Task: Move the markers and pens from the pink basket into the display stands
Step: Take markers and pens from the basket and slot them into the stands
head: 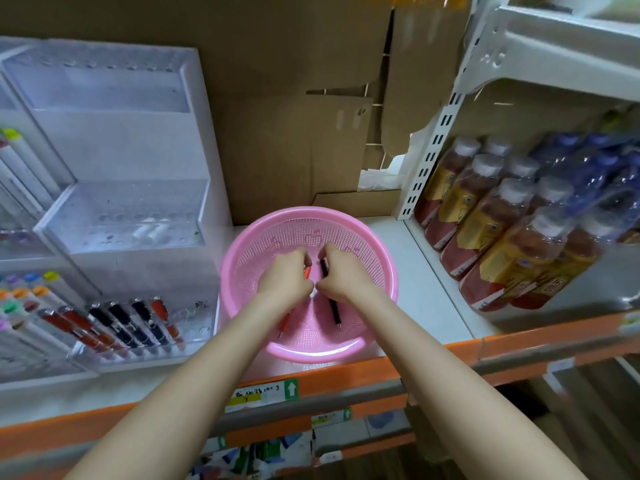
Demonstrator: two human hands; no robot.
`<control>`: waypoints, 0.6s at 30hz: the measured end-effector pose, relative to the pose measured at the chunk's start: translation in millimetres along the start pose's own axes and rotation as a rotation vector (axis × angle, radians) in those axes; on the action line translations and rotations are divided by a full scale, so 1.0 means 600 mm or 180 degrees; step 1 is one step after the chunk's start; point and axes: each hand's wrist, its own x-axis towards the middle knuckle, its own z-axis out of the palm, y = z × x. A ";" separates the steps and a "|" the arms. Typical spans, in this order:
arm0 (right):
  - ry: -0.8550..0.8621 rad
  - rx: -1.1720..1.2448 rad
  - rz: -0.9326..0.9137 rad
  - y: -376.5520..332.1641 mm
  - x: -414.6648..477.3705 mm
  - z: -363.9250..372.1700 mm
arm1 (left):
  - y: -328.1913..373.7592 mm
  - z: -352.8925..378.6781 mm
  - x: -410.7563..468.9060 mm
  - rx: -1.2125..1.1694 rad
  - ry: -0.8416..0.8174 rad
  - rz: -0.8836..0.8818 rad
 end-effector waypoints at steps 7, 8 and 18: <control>-0.0085 0.0697 -0.0035 -0.007 0.002 0.000 | -0.005 -0.005 0.004 -0.0601 0.0277 -0.0110; -0.0137 0.0702 -0.0046 -0.008 0.003 0.001 | -0.007 -0.006 0.005 -0.0652 0.0238 -0.0127; -0.0028 0.0989 -0.0254 -0.008 0.004 -0.017 | 0.001 -0.045 -0.011 -0.1394 0.0335 0.0080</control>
